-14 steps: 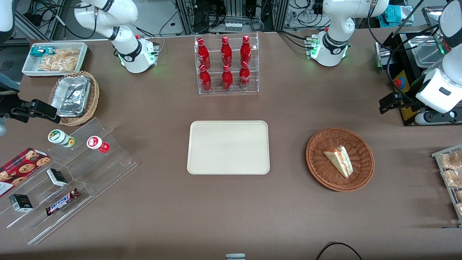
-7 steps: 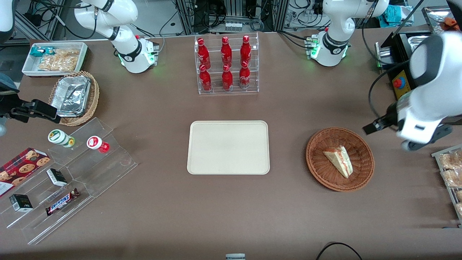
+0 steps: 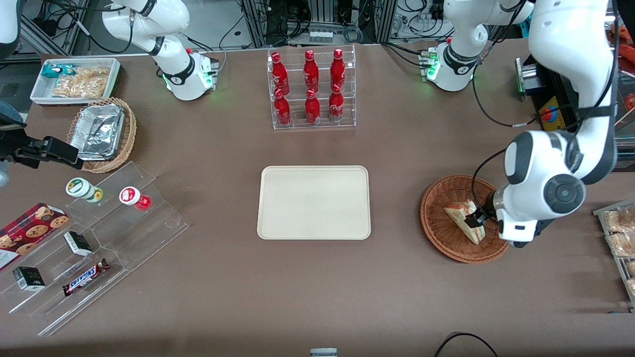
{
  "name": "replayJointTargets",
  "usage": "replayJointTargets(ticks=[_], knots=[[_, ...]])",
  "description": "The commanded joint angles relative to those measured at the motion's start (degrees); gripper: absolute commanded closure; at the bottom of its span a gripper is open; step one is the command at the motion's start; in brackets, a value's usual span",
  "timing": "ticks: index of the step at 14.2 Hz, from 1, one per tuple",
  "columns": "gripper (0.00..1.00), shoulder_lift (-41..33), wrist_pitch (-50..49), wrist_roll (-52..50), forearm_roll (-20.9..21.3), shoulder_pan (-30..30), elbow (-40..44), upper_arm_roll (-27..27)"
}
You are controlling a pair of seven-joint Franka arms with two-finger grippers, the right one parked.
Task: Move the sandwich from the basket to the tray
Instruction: 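Move the left gripper down over the wrapped sandwich in the wicker basket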
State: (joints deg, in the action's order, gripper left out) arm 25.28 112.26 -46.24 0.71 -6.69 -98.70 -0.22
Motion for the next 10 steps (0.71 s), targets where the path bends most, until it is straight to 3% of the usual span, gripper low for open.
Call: replayJointTargets(ticks=[1, 7, 8, 10], knots=[[0.0, 0.64, 4.17, -1.74, 0.43, -0.34, -2.71, 0.13], [0.0, 2.66, 12.96, -1.74, 0.35, 0.01, -8.61, 0.13], [0.04, 3.27, 14.02, -1.74, 0.35, 0.01, -8.87, 0.13], [0.45, 3.98, 15.09, -1.74, 0.35, -0.07, -9.4, 0.13]])
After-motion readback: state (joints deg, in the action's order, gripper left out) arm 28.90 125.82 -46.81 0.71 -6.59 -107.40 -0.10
